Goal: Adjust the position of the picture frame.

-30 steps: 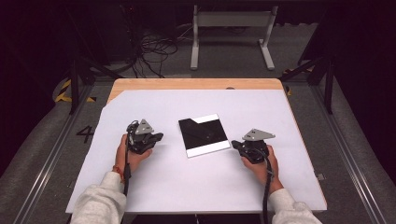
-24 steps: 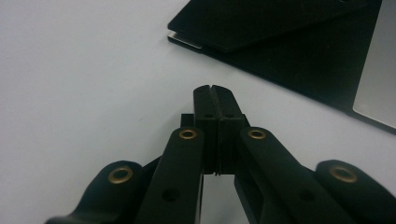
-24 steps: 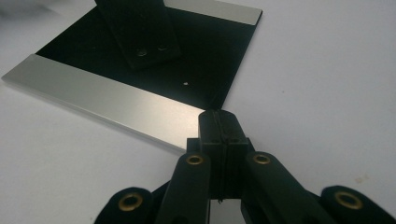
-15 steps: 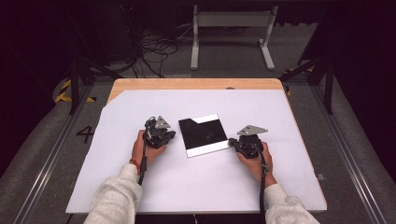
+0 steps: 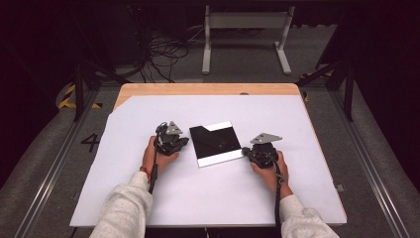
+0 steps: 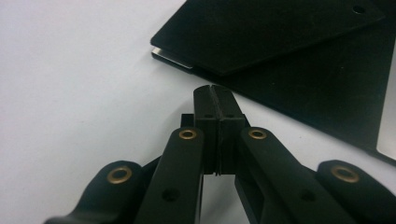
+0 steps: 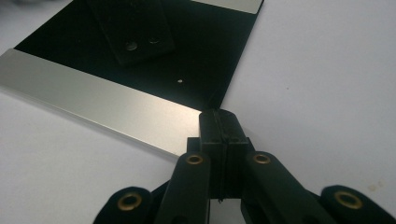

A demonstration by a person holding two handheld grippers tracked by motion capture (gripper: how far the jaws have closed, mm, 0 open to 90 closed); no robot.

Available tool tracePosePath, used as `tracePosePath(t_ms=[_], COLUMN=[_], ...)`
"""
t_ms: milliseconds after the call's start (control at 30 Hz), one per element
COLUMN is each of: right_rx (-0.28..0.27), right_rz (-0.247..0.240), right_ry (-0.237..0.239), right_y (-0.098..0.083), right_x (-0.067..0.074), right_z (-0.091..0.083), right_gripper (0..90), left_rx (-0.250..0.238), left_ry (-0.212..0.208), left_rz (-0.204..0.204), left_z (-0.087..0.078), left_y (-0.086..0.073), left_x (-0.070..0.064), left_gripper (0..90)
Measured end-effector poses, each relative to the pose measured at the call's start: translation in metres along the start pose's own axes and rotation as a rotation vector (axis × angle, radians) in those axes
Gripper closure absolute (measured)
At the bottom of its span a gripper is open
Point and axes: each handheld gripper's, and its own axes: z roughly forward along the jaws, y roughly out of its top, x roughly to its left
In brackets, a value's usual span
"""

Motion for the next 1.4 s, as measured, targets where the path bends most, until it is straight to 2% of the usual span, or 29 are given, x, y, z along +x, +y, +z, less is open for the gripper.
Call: tracePosePath(t_ms=[33,133,200,300,500,533,567,700,867,967,1033,1200,1300,1400], right_rx=[-0.001,0.000,0.001,0.000,-0.002,-0.001,-0.001,0.000,0.003,0.007,0.012,0.017,0.024,0.039], right_rz=[0.002,-0.007,-0.009,0.002,0.002,-0.007,-0.007,0.002,-0.001,0.001,-0.002,0.007,-0.010,-0.017], right_ry=[0.003,-0.002,-0.001,0.001,-0.011,-0.021,-0.021,0.000,0.000,0.013,0.021,0.053,0.070,0.085], right_y=[0.000,-0.001,0.000,-0.001,-0.002,-0.002,-0.002,-0.002,-0.002,-0.002,-0.002,-0.001,-0.002,0.000], right_x=[0.000,0.003,0.004,0.005,0.007,0.010,0.011,0.009,0.010,0.009,0.009,0.008,0.011,0.010], right_z=[0.000,0.000,0.000,-0.001,-0.001,-0.002,-0.002,-0.002,-0.002,-0.002,-0.003,-0.003,-0.004,-0.004], right_gripper=[90.0,90.0,90.0,90.0,90.0,90.0,90.0,90.0,90.0,90.0,90.0,90.0,90.0,90.0], left_rx=[0.003,0.007,0.004,-0.001,-0.003,0.003,-0.002,-0.012,-0.009,-0.002,0.007,0.013,0.021,0.008], left_ry=[-0.022,-0.008,-0.007,-0.020,-0.018,-0.018,-0.020,-0.039,-0.033,-0.026,-0.014,-0.020,0.000,-0.035], left_rz=[-0.003,0.039,0.034,-0.002,0.000,0.011,0.002,-0.016,-0.018,-0.011,0.015,0.004,0.023,-0.010], left_z=[0.001,0.007,0.007,0.007,0.007,0.007,0.007,0.007,0.007,0.006,0.007,0.006,0.007,0.006], left_y=[0.002,0.007,0.007,0.006,0.006,0.007,0.007,0.005,0.005,0.006,0.008,0.008,0.010,0.008], left_x=[-0.001,-0.012,-0.012,-0.011,-0.012,-0.012,-0.012,-0.009,-0.010,-0.010,-0.012,-0.009,-0.011,-0.007], left_gripper=[87.8,87.8,89.9,89.9,90.0,90.0,90.0,90.0,90.0,90.0,90.0,89.9,90.0,90.0])
